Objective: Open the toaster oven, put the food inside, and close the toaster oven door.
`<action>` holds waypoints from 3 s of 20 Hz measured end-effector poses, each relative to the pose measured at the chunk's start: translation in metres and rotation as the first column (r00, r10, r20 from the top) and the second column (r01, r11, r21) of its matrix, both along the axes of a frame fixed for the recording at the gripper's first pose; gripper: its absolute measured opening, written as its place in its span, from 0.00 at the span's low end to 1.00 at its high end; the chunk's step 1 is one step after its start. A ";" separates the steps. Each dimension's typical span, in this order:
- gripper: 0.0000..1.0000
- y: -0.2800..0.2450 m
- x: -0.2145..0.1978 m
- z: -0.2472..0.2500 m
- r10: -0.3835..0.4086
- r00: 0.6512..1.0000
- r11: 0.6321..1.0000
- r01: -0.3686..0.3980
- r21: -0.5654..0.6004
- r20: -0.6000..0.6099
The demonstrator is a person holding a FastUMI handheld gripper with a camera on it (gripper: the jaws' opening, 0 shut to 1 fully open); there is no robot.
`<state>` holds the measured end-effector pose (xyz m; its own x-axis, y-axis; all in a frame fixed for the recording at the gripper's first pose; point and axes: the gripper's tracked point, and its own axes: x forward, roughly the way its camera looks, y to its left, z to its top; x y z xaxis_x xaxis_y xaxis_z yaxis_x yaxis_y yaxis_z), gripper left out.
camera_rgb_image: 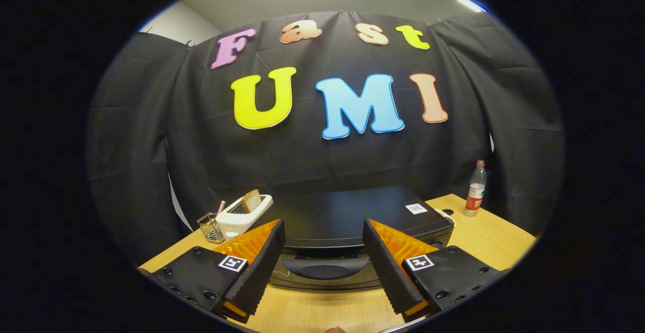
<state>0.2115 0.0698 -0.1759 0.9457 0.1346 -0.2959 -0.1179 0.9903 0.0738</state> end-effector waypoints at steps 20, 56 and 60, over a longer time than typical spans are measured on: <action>0.98 0.003 -0.006 -0.058 -0.030 0.996 0.994 0.021 -0.107 -0.084; 0.99 0.003 -0.135 -0.131 -0.028 0.951 0.993 -0.009 -0.118 -0.307; 0.99 0.005 -0.157 -0.108 0.002 0.951 0.997 -0.026 -0.075 -0.308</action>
